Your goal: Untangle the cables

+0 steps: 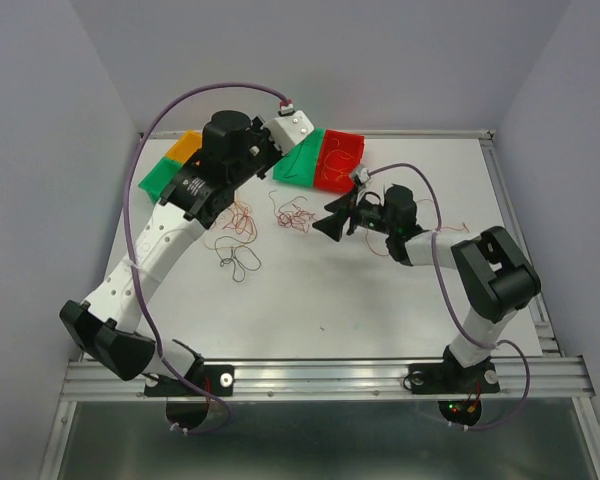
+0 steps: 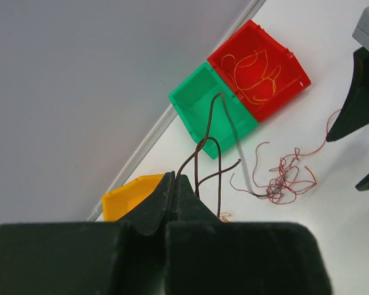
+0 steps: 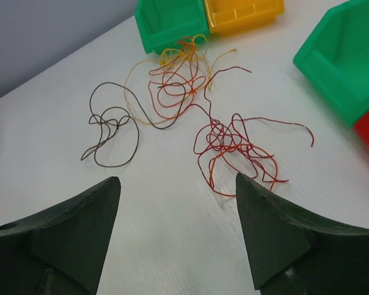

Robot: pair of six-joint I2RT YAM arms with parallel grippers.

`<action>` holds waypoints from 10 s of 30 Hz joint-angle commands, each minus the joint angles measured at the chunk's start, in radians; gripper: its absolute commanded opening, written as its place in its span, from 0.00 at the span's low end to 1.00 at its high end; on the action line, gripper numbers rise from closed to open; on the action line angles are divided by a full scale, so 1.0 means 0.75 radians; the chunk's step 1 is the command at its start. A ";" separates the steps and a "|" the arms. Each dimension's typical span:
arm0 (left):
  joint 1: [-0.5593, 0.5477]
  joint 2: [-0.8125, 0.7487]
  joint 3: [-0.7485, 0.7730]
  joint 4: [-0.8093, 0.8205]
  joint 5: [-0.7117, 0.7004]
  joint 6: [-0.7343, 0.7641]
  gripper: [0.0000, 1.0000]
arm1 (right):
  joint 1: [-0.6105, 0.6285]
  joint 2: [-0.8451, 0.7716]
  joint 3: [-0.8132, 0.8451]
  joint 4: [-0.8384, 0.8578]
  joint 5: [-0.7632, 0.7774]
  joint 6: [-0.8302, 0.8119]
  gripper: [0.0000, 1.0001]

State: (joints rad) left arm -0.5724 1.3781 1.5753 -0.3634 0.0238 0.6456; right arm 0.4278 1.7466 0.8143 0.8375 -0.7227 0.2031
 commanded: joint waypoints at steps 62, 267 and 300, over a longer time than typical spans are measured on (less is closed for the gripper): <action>0.209 0.666 0.228 0.094 0.326 0.059 0.59 | 0.010 -0.390 -0.329 0.078 0.737 0.146 0.74; 0.984 0.512 -0.031 0.196 0.105 0.088 0.00 | 0.012 -0.183 -0.519 0.654 0.047 0.093 0.01; 0.827 0.249 -0.104 0.096 0.177 0.152 0.60 | 0.049 0.001 -0.337 0.655 -0.020 0.214 0.01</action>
State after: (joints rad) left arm 0.1181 1.6512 1.5597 -0.2882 0.1555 0.7509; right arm 0.4377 1.7432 0.4858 1.2652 -0.7082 0.3408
